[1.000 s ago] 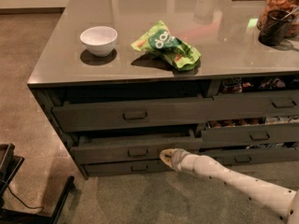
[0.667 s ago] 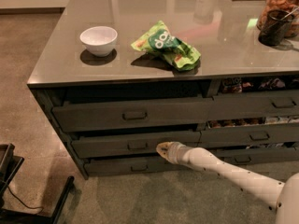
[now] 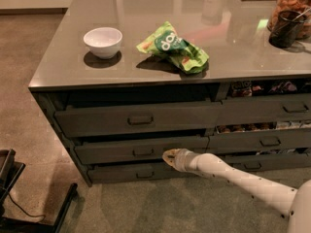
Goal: Close middle drawer
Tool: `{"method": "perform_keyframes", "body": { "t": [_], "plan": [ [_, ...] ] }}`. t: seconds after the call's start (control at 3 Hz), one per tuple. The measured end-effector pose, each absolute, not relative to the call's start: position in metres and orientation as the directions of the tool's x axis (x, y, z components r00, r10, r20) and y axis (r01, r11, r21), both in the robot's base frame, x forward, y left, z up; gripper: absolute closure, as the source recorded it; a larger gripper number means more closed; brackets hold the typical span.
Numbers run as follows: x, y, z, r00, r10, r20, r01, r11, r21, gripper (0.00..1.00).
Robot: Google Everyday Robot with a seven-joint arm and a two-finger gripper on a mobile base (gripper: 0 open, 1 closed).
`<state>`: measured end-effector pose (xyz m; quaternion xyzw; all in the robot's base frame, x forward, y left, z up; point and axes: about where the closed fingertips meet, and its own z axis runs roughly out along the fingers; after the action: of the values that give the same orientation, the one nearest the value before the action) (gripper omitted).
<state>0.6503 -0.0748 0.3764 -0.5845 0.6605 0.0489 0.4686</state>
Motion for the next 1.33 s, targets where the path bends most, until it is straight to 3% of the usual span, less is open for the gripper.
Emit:
{"method": "perform_keyframes", "body": {
  "t": [1.0,1.33],
  "plan": [
    [0.534,-0.085,0.436,-0.081,-0.739,-0.668,-0.911,0.327,-0.250,1.00],
    [0.520,-0.085,0.455,-0.082,-0.752,-0.654,-0.918,0.313,-0.245,0.91]
  ]
}}
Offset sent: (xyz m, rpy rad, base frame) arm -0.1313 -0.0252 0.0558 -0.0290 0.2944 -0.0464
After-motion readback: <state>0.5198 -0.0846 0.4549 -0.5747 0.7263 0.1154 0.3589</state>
